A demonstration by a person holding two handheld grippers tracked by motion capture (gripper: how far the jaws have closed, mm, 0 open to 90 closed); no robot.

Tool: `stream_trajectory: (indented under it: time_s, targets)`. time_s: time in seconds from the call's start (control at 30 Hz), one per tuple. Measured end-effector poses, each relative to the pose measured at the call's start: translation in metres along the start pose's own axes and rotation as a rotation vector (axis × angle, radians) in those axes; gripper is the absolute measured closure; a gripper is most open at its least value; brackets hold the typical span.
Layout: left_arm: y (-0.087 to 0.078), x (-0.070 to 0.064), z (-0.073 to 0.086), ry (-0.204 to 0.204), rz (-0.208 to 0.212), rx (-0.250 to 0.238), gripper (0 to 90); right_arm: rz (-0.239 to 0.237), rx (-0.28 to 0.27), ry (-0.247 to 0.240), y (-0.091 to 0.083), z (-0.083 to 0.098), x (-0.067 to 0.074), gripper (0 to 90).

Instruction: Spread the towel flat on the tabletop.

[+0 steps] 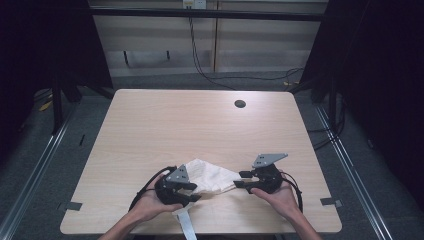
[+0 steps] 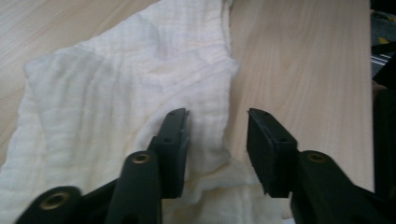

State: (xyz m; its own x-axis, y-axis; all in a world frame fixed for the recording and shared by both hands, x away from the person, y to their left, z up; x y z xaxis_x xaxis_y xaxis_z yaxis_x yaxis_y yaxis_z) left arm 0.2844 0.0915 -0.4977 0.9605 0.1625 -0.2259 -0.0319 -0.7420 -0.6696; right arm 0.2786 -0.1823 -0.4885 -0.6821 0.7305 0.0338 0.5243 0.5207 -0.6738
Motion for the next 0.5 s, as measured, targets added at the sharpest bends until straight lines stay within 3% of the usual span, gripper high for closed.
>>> stream_trajectory:
  time_s: [0.07, 0.17, 0.5]
  targets:
    - [-0.007, 0.004, -0.002, -0.018, 0.007, -0.034, 76.0, -0.001, -0.003, -0.004, 0.000, 0.000, 0.000, 56.4]
    - [-0.020, 0.008, -0.004, -0.026, 0.000, -0.071, 84.6, -0.002, -0.001, -0.007, 0.001, 0.000, 0.000, 56.1]
    - [-0.056, 0.015, -0.010, -0.058, -0.026, -0.193, 87.1, 0.009, -0.031, -0.002, -0.006, -0.001, -0.003, 55.7]
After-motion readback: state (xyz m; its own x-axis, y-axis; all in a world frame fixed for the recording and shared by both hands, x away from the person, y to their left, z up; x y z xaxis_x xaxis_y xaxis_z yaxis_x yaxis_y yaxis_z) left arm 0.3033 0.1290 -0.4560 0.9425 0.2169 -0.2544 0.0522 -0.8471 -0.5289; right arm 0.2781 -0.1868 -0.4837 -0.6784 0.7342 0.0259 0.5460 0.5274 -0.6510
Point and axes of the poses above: each handheld gripper's, and its own axes: y roughly forward along the jaws, z roughly out of its underside, x roughly to its left, the point moved 3 cm from there along y, roughly forward along the jaws, and after that the axes turned 11 degrees about z, right-handed, at the moved point
